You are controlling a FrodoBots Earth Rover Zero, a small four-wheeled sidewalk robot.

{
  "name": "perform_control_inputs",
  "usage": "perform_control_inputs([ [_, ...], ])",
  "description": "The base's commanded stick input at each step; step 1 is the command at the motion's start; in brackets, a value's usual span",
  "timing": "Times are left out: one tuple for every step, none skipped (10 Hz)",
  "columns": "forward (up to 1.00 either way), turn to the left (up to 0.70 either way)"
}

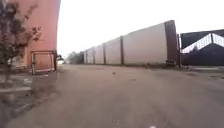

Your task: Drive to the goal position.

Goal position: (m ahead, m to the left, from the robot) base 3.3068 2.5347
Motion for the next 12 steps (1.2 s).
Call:
perform_control_inputs([
  [0.50,0.00],
  [0.50,0.00],
  [0.50,0.00],
  [0.50,0.00],
  [0.50,0.00],
  [0.50,0.00],
  [0.50,0.00],
  [0.50,0.00],
  [0.50,0.00],
  [0.50,0.05],
  [0.50,0.50],
  [0.50,0.50],
])
